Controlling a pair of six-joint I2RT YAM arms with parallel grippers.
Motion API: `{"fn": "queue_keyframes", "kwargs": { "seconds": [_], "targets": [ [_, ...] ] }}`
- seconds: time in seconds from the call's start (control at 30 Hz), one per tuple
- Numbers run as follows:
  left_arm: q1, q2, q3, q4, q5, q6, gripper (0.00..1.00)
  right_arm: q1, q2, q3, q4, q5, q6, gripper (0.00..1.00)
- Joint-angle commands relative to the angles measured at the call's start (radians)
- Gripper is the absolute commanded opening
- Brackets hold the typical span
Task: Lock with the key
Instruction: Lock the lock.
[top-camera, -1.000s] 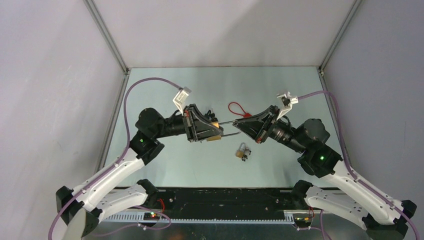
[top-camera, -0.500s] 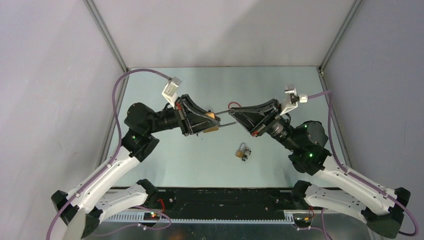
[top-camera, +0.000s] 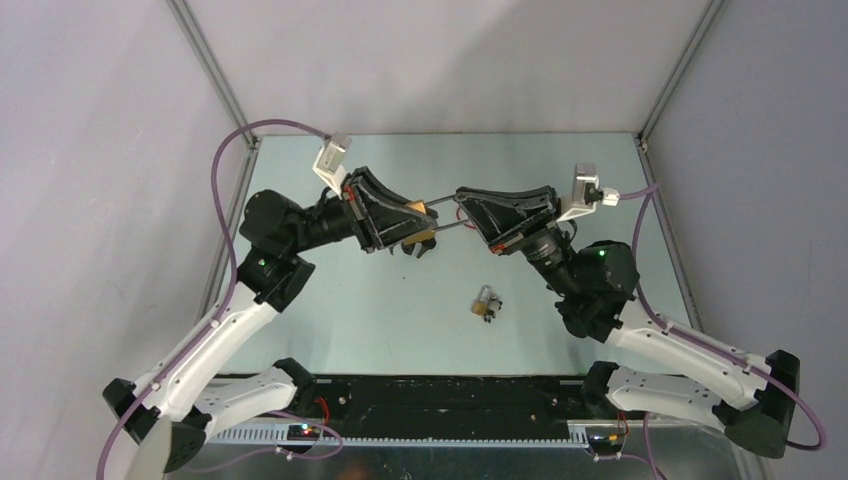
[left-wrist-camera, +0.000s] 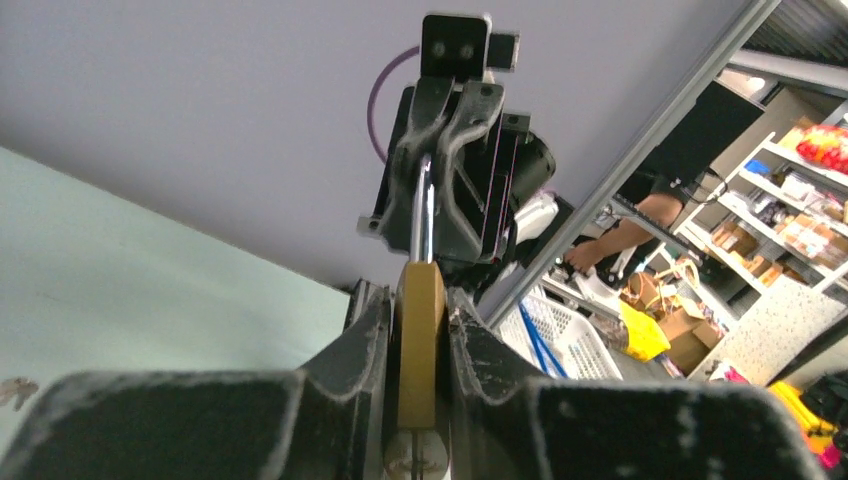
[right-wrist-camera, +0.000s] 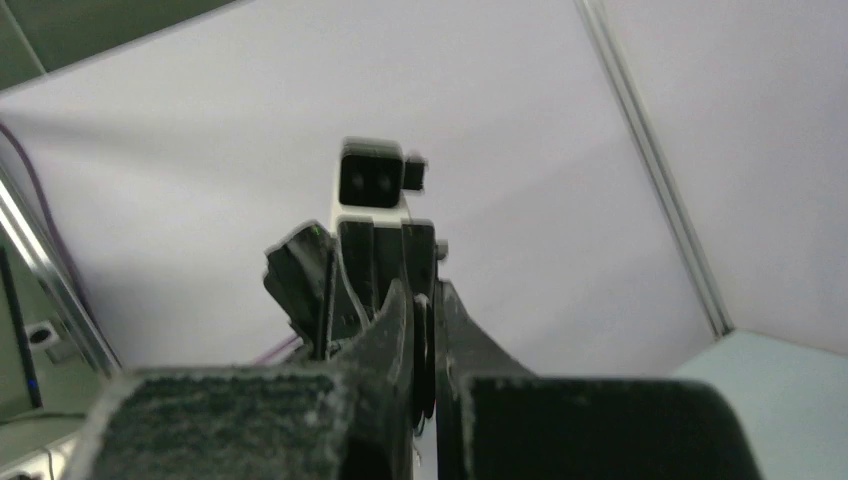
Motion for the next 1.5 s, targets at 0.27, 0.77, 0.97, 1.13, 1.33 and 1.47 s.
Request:
{"fn": "queue_keyframes", "kwargs": {
  "seconds": [0.27,0.77,0.97,1.13,1.33,1.47],
  "targets": [
    [-0.025,0.264,0.135,-0.02,-0.183,0.017,0.0,0.163,0.322,-0.086,-0.534,-0.308,-0.11,0.0],
    [0.004,0.12,-0.064,-0.026,-0.177,-0.013,0.0,-0.198,-0.144,-0.083,-0.671,-0.378,-0.001,0.29],
    [0.004,0.076,-0.114,-0.025,-0.183,-0.077,0.0,-0.271,-0.201,-0.084,-0.604,-0.488,0.137,0.85],
    [0.004,0.032,-0.148,-0.025,-0.169,-0.098,0.0,-0.295,-0.208,-0.091,-0.598,-0.488,0.202,0.88],
    [0.004,-0.024,-0.169,-0.024,-0.148,-0.123,0.0,-0.313,-0.23,-0.122,-0.528,-0.453,0.271,0.78],
    [0.002,-0.057,-0.174,-0.016,-0.122,-0.135,0.0,-0.314,-0.209,-0.124,-0.461,-0.456,0.312,0.68]
  ]
}}
